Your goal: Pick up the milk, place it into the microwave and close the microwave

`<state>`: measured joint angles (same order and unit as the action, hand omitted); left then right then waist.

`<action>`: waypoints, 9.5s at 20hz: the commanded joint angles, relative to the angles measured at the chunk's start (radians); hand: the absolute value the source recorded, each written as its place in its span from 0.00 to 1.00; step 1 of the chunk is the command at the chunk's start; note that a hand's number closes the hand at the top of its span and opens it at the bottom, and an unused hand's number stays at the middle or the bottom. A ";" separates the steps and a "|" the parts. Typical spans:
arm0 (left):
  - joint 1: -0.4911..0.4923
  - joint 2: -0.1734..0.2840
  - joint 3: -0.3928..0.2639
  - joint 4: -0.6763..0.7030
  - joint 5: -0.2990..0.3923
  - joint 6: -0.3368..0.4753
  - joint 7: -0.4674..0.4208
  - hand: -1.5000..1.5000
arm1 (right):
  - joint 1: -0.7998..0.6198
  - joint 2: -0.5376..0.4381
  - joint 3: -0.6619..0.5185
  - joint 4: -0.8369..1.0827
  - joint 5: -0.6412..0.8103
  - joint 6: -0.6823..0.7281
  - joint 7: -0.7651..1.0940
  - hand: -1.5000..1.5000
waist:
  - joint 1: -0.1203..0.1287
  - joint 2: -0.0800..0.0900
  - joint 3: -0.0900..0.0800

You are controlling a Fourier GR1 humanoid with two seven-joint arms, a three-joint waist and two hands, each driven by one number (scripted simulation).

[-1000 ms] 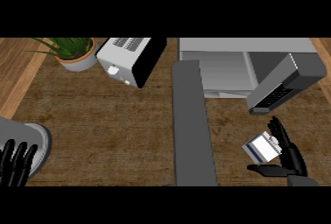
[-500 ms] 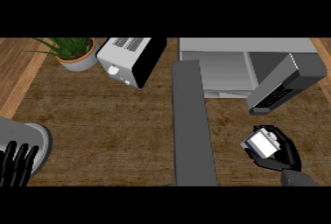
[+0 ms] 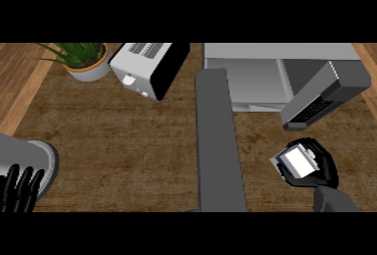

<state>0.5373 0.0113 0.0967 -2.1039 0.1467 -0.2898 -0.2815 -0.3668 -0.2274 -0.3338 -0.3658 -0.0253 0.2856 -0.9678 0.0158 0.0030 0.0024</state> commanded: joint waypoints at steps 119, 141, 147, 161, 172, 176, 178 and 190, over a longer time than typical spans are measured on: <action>-0.332 0.139 0.286 0.397 0.096 -0.211 0.008 0.00 | -0.651 0.017 0.245 0.306 0.145 -1.199 0.262 0.00 | 0.133 0.064 0.004; -0.310 0.102 0.260 0.427 0.036 -0.215 -0.081 0.00 | -0.597 0.038 0.235 0.278 0.149 -1.095 0.221 0.00 | 0.095 0.045 0.003; -0.283 0.066 0.238 0.394 0.006 -0.192 -0.086 0.00 | -0.597 0.041 0.226 0.287 0.145 -1.048 0.219 0.00 | 0.080 0.035 0.002; -0.192 0.084 0.258 0.344 0.020 -0.243 -0.086 0.00 | -0.439 0.139 0.134 0.207 0.042 -0.769 0.024 0.00 | 0.017 0.007 -0.001; -0.148 0.044 0.107 0.301 -0.003 -0.350 -0.057 0.00 | -0.288 0.184 0.168 0.093 0.018 -0.451 -0.030 0.00 | -0.018 -0.007 -0.003; -0.191 0.043 0.076 0.333 -0.021 -0.362 -0.054 0.00 | -0.125 0.226 0.193 0.015 0.000 -0.384 -0.131 0.00 | -0.035 -0.010 -0.003; -0.180 0.023 0.007 0.286 -0.035 -0.380 -0.017 0.00 | -0.118 0.226 0.211 -0.027 -0.023 -0.377 -0.114 0.00 | -0.024 -0.008 -0.003; -0.292 -0.011 -0.154 0.310 -0.251 -0.275 0.001 1.00 | 0.348 0.138 0.301 -0.664 -0.111 -0.207 0.076 1.00 | -0.050 -0.013 -0.005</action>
<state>0.2718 0.0105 -0.0082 -1.8075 -0.0423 -0.5886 -0.2745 -0.1510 -0.0492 -0.0526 -0.8251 -0.0969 0.0034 -0.9543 -0.0294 -0.0089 -0.0018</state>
